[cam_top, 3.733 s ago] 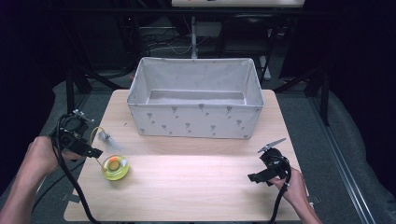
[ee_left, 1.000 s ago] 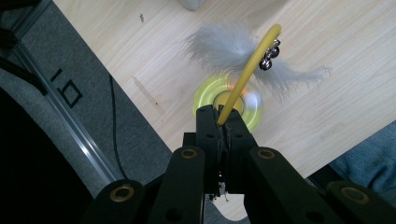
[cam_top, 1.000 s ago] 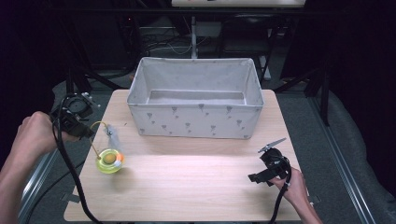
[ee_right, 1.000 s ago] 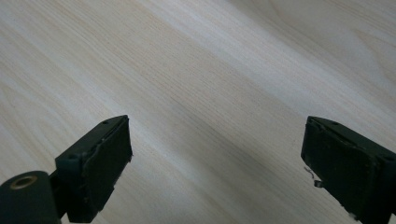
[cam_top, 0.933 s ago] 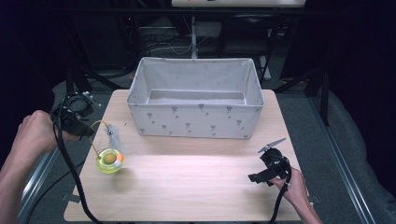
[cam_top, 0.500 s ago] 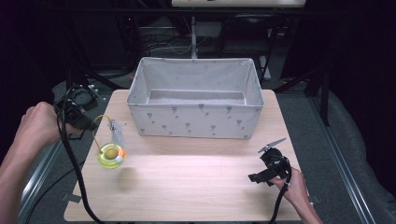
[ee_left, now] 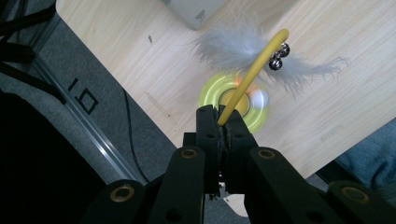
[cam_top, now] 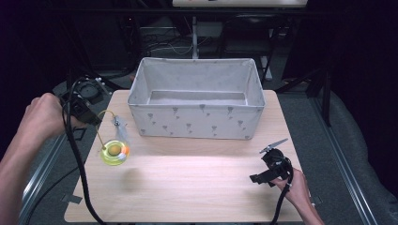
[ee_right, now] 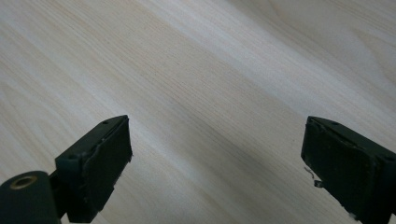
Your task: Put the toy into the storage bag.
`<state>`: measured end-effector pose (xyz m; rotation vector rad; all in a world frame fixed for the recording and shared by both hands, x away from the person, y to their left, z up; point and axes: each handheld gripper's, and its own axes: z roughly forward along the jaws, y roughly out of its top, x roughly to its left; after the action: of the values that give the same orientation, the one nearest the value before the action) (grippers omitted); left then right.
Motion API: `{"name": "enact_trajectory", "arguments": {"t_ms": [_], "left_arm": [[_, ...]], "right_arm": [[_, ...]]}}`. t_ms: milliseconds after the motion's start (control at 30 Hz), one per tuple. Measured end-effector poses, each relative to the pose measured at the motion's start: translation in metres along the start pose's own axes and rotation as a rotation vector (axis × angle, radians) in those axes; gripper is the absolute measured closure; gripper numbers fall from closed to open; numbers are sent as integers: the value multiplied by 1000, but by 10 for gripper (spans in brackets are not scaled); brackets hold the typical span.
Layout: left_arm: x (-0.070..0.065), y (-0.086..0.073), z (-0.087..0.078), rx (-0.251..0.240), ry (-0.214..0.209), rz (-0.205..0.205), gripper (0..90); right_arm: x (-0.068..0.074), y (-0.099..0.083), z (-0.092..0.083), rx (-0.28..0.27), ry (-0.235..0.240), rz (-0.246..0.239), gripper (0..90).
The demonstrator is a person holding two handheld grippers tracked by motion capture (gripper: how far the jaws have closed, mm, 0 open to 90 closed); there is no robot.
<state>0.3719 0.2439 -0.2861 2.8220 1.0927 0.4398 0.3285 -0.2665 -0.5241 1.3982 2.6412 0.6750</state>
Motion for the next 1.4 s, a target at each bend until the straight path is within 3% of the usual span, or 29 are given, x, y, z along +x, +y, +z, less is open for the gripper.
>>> {"name": "enact_trajectory", "arguments": {"t_ms": [900,1400], "left_arm": [[3,28,-31,-24,26,25,881],[8,43,-51,-12,55,38,881]], "right_arm": [[-1,0,0,0,-5,-3,81],[-1,0,0,1,-4,-3,82]]}}
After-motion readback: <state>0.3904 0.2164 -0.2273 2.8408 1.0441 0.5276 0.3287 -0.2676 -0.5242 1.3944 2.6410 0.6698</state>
